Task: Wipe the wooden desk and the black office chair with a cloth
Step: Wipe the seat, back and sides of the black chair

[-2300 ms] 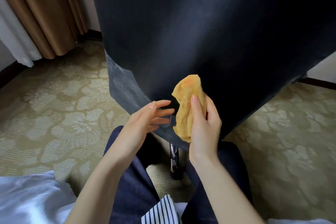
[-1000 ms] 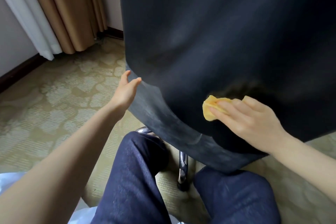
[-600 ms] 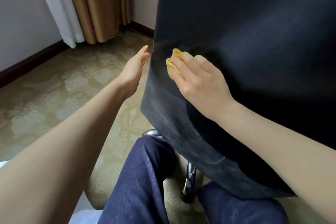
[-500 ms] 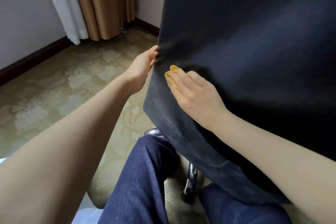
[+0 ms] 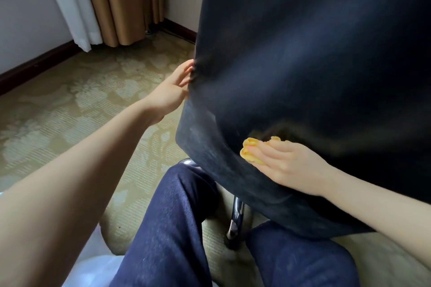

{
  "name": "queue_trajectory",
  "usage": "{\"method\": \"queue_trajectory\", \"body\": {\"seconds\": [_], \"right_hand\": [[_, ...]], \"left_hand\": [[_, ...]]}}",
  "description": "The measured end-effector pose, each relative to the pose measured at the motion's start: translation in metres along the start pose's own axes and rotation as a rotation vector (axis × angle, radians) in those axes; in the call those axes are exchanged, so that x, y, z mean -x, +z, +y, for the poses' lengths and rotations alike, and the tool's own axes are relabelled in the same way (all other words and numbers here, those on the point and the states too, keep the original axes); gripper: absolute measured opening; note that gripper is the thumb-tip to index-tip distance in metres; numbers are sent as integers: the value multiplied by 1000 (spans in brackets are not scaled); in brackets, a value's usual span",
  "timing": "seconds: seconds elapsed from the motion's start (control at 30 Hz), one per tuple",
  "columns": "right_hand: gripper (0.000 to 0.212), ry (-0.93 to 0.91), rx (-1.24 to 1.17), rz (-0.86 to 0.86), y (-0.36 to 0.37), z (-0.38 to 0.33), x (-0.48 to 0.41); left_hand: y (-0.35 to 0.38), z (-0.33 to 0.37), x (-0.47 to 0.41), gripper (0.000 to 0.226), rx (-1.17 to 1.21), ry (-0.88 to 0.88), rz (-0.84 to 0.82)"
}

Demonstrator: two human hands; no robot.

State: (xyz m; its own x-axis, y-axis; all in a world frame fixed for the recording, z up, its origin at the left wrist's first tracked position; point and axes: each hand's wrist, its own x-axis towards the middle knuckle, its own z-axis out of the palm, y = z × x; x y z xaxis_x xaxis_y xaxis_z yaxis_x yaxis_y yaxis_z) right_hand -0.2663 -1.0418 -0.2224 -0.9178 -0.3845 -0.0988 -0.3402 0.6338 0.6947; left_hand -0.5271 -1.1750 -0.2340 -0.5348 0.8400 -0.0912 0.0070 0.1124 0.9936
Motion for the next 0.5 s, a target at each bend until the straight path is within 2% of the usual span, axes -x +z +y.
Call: {"method": "queue_trajectory", "body": {"seconds": [0.13, 0.3, 0.43, 0.5], "right_hand": [[43, 50, 93, 114, -19, 14, 2], [42, 193, 113, 293, -37, 35, -35], [29, 270, 71, 492, -41, 43, -76], [25, 307, 32, 526, -37, 39, -96]], "left_hand": [[1, -2, 15, 83, -27, 17, -28], [-1, 9, 27, 35, -81, 21, -39], [-7, 8, 31, 55, -23, -36, -65], [-9, 7, 31, 66, 14, -51, -60]]}}
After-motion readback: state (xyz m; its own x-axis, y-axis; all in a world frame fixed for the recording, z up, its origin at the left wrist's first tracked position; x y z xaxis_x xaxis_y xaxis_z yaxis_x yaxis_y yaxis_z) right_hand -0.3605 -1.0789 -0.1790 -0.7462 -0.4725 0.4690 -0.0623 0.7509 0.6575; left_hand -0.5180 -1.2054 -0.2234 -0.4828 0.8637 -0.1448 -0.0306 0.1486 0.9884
